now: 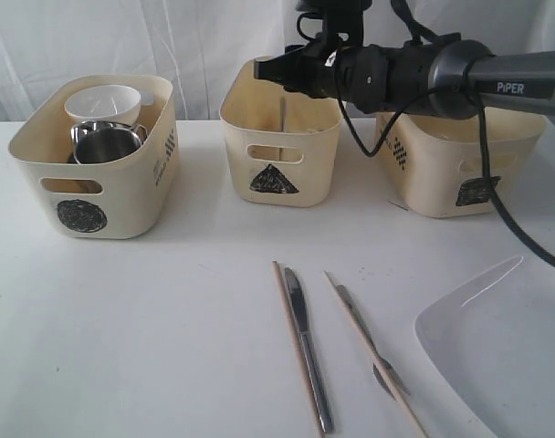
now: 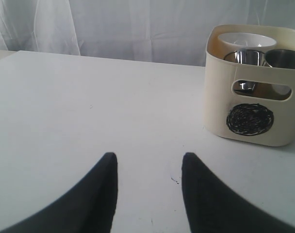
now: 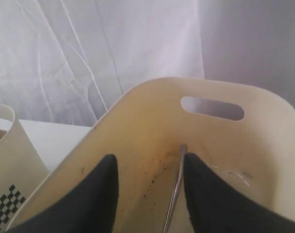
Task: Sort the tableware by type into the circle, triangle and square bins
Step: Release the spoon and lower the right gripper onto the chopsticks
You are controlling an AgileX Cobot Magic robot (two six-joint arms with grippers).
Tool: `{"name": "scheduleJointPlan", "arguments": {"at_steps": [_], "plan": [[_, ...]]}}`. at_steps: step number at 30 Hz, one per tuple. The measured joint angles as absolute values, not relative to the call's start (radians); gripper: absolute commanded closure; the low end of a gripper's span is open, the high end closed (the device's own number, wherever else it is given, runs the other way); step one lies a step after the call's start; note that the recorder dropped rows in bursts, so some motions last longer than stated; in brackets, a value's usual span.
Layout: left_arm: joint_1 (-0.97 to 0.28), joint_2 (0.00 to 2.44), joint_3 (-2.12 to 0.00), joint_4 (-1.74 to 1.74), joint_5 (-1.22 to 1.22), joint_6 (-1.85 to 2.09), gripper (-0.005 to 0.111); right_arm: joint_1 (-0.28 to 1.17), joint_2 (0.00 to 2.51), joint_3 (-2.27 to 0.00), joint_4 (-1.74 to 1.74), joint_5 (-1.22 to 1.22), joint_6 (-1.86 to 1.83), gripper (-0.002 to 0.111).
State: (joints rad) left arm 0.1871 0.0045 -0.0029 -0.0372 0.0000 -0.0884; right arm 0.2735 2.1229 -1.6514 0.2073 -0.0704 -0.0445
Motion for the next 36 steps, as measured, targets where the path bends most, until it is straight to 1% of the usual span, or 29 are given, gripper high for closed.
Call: {"name": "scheduleJointPlan", "arguments": {"at_steps": [8,14,16,21,24,28,32,36], "plan": [[0.187,0.005,-0.003,-0.037,0.0,-0.088,0.06,0.274,2.07,-1.651,0.21,0.082,-0.043,0.063],[0.187,0.005,-0.003,-0.037,0.0,-0.088,0.06,0.274,2.002,-1.643,0.18,0.306,-0.043,0.063],[0.187,0.005,-0.003,-0.037,0.0,-0.088,0.06,0.273,1.963,-1.604,0.168,0.346,-0.043,0.063],[0.187,0.005,-0.003,-0.037,0.0,-0.088,0.06,0.269,1.832,-1.419,0.159,0.379,-0.043,0.063],[0.187,0.005,-0.003,-0.037,0.0,-0.088,0.06,0.281,1.798,-1.336,0.153,0.507,-0.043,0.063],[0.187,0.005,-0.003,-0.037,0.0,-0.088,0.06,0.323,1.796,-1.296,0.149,0.723,-0.045,0.063],[0.187,0.005,-0.003,-0.037,0.0,-0.088,0.06,0.35,1.796,-1.276,0.149,0.801,-0.045,0.063],[0.187,0.005,-0.003,-0.037,0.0,-0.088,0.06,0.36,1.796,-1.236,0.149,0.812,-0.045,0.063]]}}
